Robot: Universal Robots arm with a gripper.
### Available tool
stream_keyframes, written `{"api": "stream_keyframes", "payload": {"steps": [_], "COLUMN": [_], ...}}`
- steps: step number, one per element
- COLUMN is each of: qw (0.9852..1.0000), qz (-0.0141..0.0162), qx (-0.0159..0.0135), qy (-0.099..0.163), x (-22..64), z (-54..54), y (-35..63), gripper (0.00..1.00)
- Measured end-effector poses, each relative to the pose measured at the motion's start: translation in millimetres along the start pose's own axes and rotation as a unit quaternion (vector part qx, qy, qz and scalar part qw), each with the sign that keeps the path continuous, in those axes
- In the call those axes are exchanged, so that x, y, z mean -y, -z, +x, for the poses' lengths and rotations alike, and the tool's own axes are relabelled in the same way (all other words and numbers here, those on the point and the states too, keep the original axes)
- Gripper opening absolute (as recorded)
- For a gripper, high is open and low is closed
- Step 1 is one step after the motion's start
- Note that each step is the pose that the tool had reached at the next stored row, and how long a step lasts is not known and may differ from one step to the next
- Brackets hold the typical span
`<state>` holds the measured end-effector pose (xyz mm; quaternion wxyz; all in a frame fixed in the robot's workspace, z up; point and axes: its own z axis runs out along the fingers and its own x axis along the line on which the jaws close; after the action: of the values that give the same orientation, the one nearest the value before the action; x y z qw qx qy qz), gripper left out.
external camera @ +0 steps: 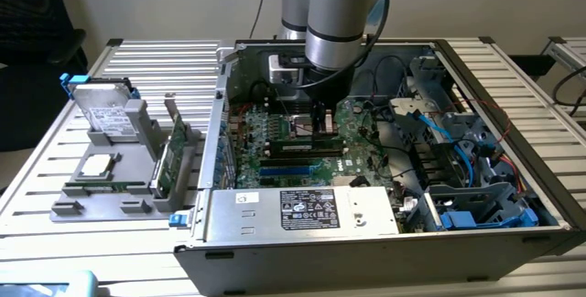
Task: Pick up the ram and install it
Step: 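Insert the ram into the slot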
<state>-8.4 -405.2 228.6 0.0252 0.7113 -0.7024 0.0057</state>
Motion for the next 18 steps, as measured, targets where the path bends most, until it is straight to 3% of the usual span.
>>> {"api": "stream_keyframes", "payload": {"steps": [18], "qw": [1.0], "qz": [-0.0001], "qx": [-0.0022], "qy": [-0.001], "x": [0.0], "z": [0.5], "y": [-0.1], "gripper": [0.13]}}
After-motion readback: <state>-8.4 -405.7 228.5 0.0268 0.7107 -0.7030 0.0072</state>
